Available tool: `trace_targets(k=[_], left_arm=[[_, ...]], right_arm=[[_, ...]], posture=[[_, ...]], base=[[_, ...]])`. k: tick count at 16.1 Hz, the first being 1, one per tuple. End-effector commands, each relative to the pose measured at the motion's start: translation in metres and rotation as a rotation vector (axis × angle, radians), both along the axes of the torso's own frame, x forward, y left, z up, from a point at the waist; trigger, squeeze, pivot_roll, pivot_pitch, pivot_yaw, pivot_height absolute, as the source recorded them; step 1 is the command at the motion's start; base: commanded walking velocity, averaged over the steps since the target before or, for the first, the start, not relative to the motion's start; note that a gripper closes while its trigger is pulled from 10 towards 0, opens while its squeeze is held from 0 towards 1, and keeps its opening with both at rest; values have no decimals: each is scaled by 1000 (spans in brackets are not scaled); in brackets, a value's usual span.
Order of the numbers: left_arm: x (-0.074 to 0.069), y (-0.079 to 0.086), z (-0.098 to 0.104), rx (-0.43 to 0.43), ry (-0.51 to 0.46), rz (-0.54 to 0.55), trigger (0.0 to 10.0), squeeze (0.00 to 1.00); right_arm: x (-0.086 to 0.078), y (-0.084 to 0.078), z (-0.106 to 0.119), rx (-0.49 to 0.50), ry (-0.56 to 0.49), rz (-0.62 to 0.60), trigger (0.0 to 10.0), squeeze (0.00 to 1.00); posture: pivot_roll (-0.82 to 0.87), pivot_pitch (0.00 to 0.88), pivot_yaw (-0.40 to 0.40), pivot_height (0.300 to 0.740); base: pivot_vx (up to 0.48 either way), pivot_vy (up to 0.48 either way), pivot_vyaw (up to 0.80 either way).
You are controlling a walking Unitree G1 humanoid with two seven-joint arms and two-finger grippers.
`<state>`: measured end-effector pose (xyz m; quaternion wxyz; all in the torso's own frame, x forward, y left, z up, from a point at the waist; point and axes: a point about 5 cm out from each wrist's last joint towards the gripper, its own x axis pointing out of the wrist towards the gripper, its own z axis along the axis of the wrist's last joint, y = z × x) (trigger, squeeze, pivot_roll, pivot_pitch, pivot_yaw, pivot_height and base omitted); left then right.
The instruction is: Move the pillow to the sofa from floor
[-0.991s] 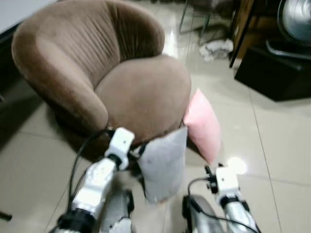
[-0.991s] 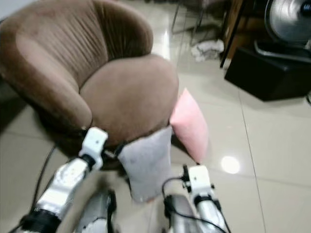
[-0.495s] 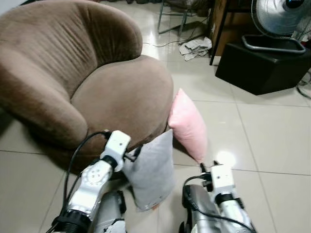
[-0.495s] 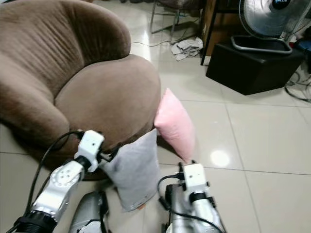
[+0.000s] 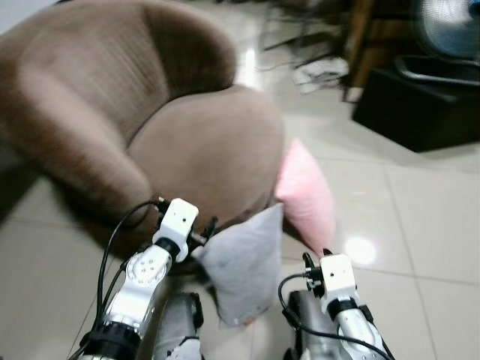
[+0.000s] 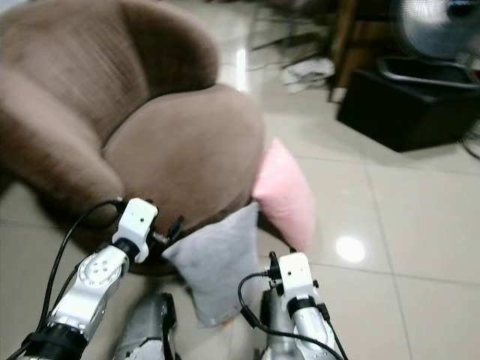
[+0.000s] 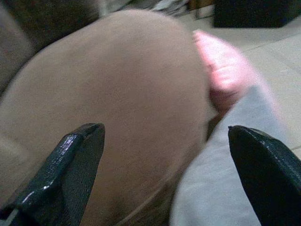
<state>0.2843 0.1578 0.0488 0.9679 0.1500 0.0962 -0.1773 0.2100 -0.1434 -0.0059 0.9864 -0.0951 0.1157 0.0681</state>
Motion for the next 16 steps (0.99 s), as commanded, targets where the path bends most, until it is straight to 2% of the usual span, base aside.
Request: trace_targets(k=[1, 3, 5, 6, 8, 9, 11, 12, 13, 14, 16], left_arm=[[-2, 6, -5, 32, 14, 16, 10000, 0], [4, 8, -2, 45, 14, 2, 10000, 0], [29, 17, 22, 73, -25, -14, 10000, 0], [33, 15, 29, 80, -39, -41, 10000, 0], [55, 2, 51, 57, -85, -84, 10000, 0], [70, -6, 66, 2, -117, -65, 10000, 0], [85, -31, 83, -44, -155, -91, 10000, 0], [90, -45, 86, -35, -149, -119, 10000, 0], [91, -49, 85, -29, -142, -127, 10000, 0], [91, -54, 77, 4, -88, -153, 10000, 0], [87, -46, 56, 90, 36, -174, 10000, 0]], right_arm=[[0, 0, 0, 5, 4, -11, 10000, 0], [0, -2, 1, 4, 3, -29, 10000, 0], [-1, -2, 3, -1, -9, -28, 10000, 0], [-2, -3, 3, -3, -10, -27, 10000, 0], [-3, -3, 3, 0, -10, -32, 10000, 0], [-3, -3, 3, 1, -10, -36, 10000, 0], [-7, -4, 3, 2, -9, -36, 10000, 0], [-13, -5, 3, 0, -4, -36, 10000, 0], [-15, -5, 3, 0, -2, -36, 10000, 0], [-23, -8, 3, -4, 7, -37, 10000, 0], [-42, -17, 1, -26, 38, -54, 10000, 0]], posture=[[-6, 52, 40, 534], [-8, 57, 42, 534], [-17, 65, 42, 534], [-17, 68, 41, 534], [-20, 71, 44, 534], [-30, 76, 42, 534], [-40, 87, 33, 534], [-62, 113, 25, 534], [-62, 113, 25, 534], [-80, 139, 18, 534], [-126, 176, 11, 534]], base=[[0, 0, 0], [0, 0, 0], [0, 0, 0], [0, 0, 0], [0, 0, 0], [0, 0, 0], [0, 0, 0], [0, 0, 0], [0, 0, 0], [0, 0, 0], [0, 0, 0]])
